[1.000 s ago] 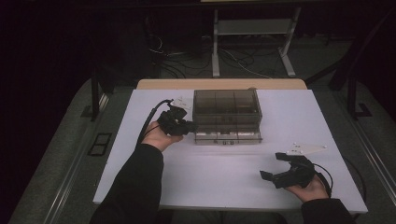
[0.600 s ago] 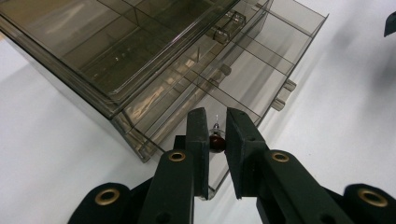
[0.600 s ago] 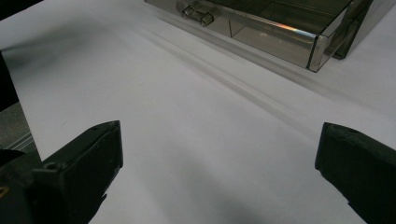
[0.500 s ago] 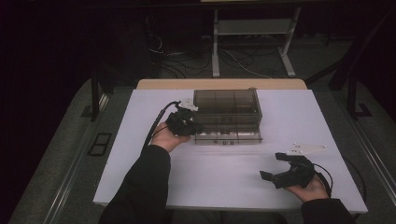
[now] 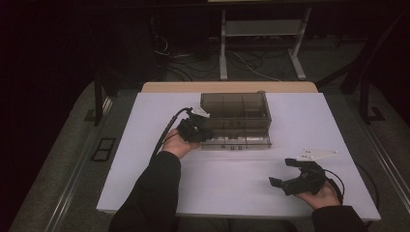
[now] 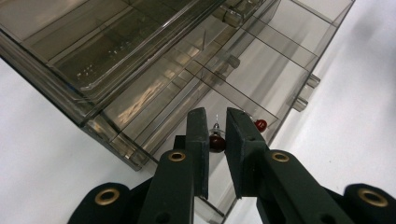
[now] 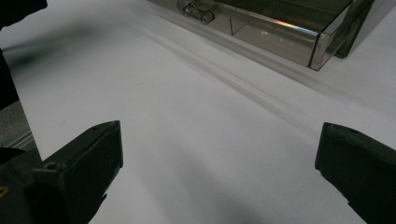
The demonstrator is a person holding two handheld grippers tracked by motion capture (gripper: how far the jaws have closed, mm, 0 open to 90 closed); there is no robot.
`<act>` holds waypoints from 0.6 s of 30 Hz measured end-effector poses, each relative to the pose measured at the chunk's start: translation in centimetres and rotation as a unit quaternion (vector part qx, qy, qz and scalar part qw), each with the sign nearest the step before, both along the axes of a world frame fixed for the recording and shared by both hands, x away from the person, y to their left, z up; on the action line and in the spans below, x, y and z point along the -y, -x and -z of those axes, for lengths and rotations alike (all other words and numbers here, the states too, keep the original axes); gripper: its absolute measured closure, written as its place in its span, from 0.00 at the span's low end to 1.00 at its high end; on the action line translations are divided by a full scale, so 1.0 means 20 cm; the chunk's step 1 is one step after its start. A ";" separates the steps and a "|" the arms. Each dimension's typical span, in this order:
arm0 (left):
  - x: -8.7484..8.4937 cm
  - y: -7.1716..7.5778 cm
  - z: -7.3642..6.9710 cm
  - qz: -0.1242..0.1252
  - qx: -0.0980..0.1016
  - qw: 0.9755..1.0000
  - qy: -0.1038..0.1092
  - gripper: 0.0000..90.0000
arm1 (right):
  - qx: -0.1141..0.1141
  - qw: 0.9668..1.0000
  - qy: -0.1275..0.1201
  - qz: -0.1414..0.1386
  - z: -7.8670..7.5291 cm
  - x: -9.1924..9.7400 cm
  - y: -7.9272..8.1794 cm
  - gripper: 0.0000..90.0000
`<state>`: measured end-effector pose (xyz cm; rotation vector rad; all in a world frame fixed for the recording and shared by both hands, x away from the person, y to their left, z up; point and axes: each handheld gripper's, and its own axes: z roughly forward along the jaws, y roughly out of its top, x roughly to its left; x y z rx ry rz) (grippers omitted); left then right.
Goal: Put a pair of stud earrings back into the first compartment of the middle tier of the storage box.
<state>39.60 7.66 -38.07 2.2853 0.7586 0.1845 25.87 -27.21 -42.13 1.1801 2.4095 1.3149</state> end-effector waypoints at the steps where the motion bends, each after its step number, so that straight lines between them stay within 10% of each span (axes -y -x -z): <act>1: 0.00 0.00 0.00 0.002 -0.001 1.000 -0.002 0.87 | 0.000 1.000 0.001 0.000 0.00 0.00 0.00 0.00; 18: 0.02 -0.04 0.05 -0.009 -0.015 1.000 0.000 0.70 | -0.003 1.000 0.000 0.001 0.00 0.00 0.00 0.00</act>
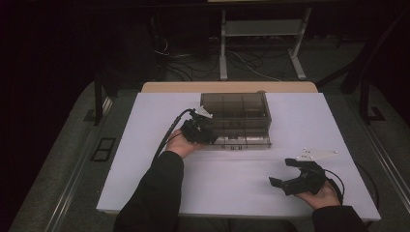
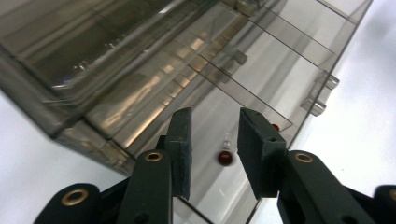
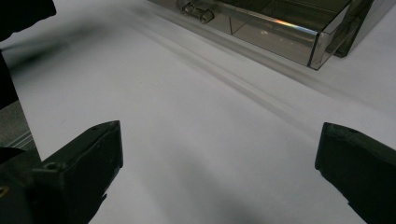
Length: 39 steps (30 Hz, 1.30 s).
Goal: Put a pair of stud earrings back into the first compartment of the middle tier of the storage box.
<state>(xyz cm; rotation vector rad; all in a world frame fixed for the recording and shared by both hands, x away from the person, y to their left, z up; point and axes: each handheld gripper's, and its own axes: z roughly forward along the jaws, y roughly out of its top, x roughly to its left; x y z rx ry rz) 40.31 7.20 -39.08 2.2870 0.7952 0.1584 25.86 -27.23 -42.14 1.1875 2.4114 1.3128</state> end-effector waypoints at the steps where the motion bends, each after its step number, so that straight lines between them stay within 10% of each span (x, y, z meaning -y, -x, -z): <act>1: -0.01 0.00 -0.01 -0.003 -0.001 1.000 0.005 0.67 | 0.003 1.000 0.001 -0.001 0.00 0.00 0.00 0.00; 12: -0.12 0.06 -0.09 0.010 0.001 0.997 0.078 0.33 | 0.003 1.000 0.002 -0.001 0.00 0.00 0.00 0.00; 25: -0.26 0.15 -0.12 -0.013 0.014 0.996 0.087 0.00 | 0.004 1.000 0.000 0.000 0.00 0.00 0.00 0.00; 39: -0.38 0.27 -0.03 -0.041 0.021 0.992 0.115 0.00 | 0.002 1.000 0.000 0.000 0.00 -0.01 0.00 0.00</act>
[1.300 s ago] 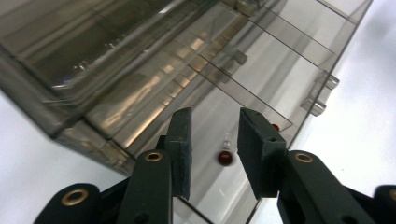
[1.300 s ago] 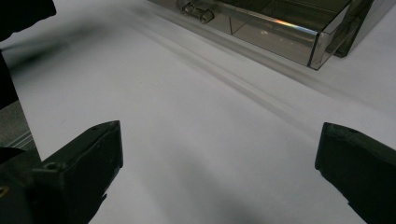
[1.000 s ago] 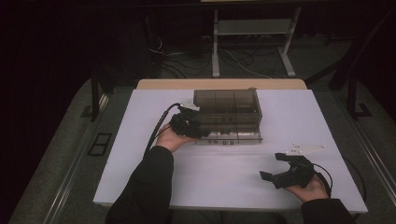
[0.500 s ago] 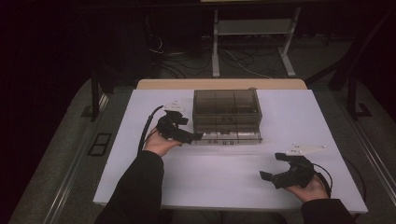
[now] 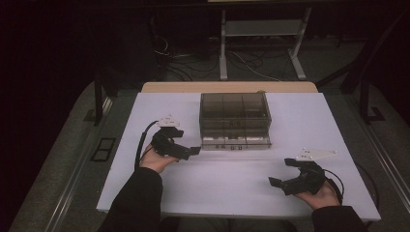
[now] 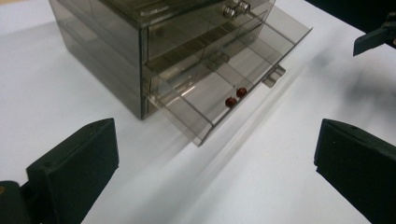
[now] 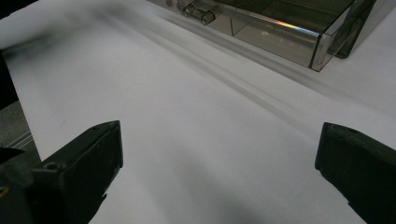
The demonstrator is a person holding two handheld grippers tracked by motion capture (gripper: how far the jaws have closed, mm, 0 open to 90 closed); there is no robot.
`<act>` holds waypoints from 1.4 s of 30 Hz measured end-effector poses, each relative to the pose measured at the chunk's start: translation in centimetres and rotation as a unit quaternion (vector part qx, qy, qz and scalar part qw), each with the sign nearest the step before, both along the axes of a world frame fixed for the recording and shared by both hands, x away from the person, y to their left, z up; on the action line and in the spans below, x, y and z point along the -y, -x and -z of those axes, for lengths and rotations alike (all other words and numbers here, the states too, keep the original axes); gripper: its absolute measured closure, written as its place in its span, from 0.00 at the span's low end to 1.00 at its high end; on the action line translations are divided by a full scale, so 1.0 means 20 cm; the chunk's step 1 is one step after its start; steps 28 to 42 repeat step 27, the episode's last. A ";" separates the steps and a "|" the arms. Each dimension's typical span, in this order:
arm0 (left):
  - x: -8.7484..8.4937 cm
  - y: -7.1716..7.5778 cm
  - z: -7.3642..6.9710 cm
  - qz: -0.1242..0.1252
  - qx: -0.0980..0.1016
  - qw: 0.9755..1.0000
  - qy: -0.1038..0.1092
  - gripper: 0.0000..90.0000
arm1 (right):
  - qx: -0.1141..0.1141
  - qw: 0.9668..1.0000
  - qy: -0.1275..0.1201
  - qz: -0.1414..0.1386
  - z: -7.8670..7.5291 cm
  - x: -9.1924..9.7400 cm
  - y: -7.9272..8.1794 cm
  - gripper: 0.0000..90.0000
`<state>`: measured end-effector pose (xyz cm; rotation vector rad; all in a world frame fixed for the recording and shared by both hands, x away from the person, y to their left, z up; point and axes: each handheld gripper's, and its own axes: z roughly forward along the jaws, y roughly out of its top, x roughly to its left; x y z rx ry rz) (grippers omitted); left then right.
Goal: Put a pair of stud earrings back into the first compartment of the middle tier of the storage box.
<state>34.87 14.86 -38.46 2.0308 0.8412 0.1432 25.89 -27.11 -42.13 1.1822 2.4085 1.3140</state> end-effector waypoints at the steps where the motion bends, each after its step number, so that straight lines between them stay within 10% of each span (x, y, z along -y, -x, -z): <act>1: -0.01 0.01 0.01 0.000 0.001 1.000 0.001 0.00 | 0.000 1.000 0.000 0.000 0.00 0.00 0.00 0.00; 26: -0.13 0.24 0.18 -0.031 0.033 0.998 0.033 0.00 | 0.001 1.000 0.000 0.000 0.00 0.00 0.00 0.00; 42: -0.13 0.25 0.18 -0.032 0.034 0.998 0.033 0.00 | 0.000 1.000 0.000 0.000 0.00 0.00 0.00 0.00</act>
